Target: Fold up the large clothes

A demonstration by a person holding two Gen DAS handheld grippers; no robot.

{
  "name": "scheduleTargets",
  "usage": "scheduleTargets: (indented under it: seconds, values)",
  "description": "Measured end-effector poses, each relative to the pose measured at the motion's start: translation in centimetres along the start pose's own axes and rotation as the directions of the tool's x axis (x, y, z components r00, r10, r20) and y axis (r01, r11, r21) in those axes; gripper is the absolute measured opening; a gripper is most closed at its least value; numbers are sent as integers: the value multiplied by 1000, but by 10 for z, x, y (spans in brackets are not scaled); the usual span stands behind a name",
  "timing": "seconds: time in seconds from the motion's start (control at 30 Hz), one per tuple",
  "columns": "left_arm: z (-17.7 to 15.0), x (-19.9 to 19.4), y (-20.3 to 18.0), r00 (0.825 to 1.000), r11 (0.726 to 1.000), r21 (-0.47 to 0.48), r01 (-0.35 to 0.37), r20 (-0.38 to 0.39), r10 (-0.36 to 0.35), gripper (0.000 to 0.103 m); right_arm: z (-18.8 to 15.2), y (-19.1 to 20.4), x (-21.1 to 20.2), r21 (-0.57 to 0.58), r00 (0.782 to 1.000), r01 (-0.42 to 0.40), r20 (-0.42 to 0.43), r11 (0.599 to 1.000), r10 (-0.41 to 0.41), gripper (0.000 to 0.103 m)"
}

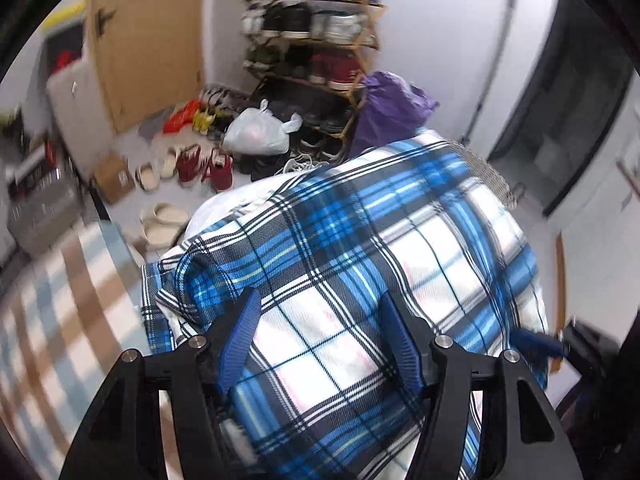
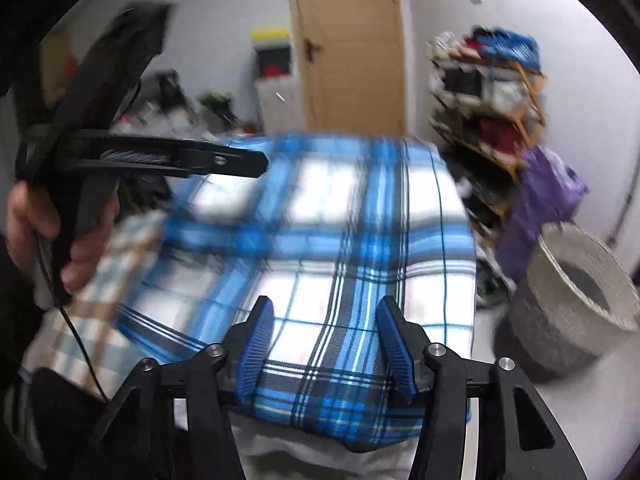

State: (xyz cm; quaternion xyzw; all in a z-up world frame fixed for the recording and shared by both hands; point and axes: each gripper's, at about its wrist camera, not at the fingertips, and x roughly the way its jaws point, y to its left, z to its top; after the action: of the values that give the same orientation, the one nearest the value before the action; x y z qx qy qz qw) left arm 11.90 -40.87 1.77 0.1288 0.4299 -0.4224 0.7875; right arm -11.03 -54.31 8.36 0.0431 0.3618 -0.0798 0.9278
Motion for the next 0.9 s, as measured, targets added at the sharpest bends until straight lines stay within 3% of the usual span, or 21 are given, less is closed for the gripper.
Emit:
scheduleTargets:
  seconds: [0.1, 0.2, 0.3, 0.37, 0.47, 0.57, 0.6, 0.63, 0.7, 0.77, 0.9]
  values:
    - [-5, -2, 10, 1000, 1000, -24, 18, 18, -17, 58, -11, 1, 12, 6, 999, -3, 37, 1000, 3, 52]
    - [1, -19, 2, 999, 1000, -7, -13, 30, 13, 58, -11, 10, 13, -11, 998, 41, 50, 999, -40, 52]
    - [-10, -59, -14, 995, 999, -15, 34, 90, -33, 58, -11, 15, -1, -14, 993, 68, 94, 998, -66, 53]
    - [-27, -86, -29, 987, 1000, -7, 12, 162, -11, 59, -15, 17, -20, 28, 986, 61, 154, 998, -65, 57]
    - [-68, -126, -41, 962, 998, 26, -53, 270, 44, 60, -28, 25, -59, 101, 960, 27, 274, 995, -54, 74]
    - [-115, -158, -55, 923, 992, 53, -114, 374, 86, 84, -48, 43, -98, 147, 916, 11, 394, 989, -69, 88]
    - [-130, -166, -57, 908, 992, 43, -117, 408, 89, 90, -57, 52, -112, 170, 899, 17, 429, 985, -90, 97]
    - [-141, -171, -58, 895, 993, 42, -114, 439, 85, 90, -61, 59, -121, 182, 890, 29, 444, 983, -108, 103]
    - [-163, -182, -60, 861, 990, 25, -142, 496, 111, 91, -72, 79, -141, 184, 869, 53, 476, 982, -136, 103]
    - [-185, -190, -71, 838, 981, 48, -186, 529, 133, 102, -82, 95, -156, 194, 856, 70, 492, 979, -158, 103]
    - [-208, -202, -79, 784, 962, 1, -275, 579, 224, 102, -98, 117, -175, 219, 851, 98, 487, 971, -195, 103]
